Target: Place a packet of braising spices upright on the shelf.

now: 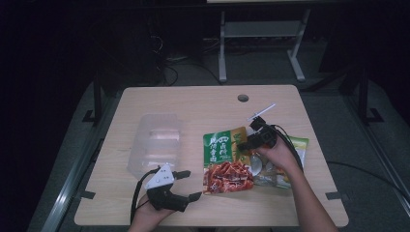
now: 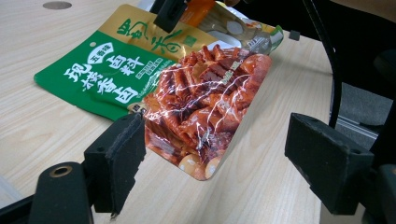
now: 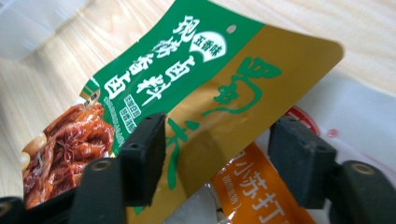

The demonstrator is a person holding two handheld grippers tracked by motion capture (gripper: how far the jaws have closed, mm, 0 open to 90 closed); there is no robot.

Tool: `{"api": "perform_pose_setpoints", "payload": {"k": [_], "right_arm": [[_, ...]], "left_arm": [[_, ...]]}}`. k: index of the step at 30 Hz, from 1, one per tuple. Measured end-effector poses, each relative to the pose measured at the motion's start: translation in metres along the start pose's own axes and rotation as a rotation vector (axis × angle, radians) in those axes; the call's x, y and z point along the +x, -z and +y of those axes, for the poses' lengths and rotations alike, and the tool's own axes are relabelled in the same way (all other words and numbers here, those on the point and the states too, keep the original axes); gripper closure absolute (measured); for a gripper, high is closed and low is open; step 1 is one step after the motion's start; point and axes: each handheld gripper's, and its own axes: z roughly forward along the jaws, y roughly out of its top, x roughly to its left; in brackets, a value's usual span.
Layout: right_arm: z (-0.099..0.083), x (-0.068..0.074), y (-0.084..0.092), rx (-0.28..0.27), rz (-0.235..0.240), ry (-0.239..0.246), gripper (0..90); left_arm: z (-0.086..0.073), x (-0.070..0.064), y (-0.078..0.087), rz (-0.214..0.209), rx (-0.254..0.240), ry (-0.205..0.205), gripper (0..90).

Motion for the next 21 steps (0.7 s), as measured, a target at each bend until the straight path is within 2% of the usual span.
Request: {"api": "perform_pose_setpoints", "payload": {"k": [4, 8, 9, 10, 11, 12, 15, 21], "right_arm": [[-0.002, -0.001, -0.005, 0.026, 0.011, -0.009, 47.8], [-0.003, 0.003, -0.004, 0.021, 0.016, 0.003, 67.5], [-0.003, 0.003, -0.004, 0.021, 0.016, 0.003, 67.5], [-0.002, 0.006, -0.003, 0.027, 0.015, 0.024, 72.7], [-0.002, 0.006, -0.003, 0.027, 0.015, 0.024, 72.7], [-0.002, 0.009, -0.004, 0.035, 0.016, 0.037, 77.2], [-0.002, 0.014, -0.002, 0.017, 0.015, 0.052, 87.6], [-0.004, 0.022, 0.003, -0.016, -0.013, 0.082, 89.6]], "left_arm": [[0.000, 0.000, -0.001, -0.003, 0.000, -0.003, 20.0], [0.000, -0.001, -0.004, -0.020, 0.004, -0.003, 19.7], [0.000, -0.001, -0.004, -0.020, 0.004, -0.003, 19.7], [0.000, -0.001, -0.005, -0.021, 0.008, -0.007, 19.7], [0.000, -0.001, -0.005, -0.021, 0.008, -0.007, 19.7], [0.000, -0.002, -0.006, -0.021, 0.010, -0.002, 19.7], [0.000, -0.002, -0.007, -0.025, 0.014, 0.000, 19.7], [-0.001, -0.001, -0.007, -0.028, 0.025, -0.013, 19.7]]}}
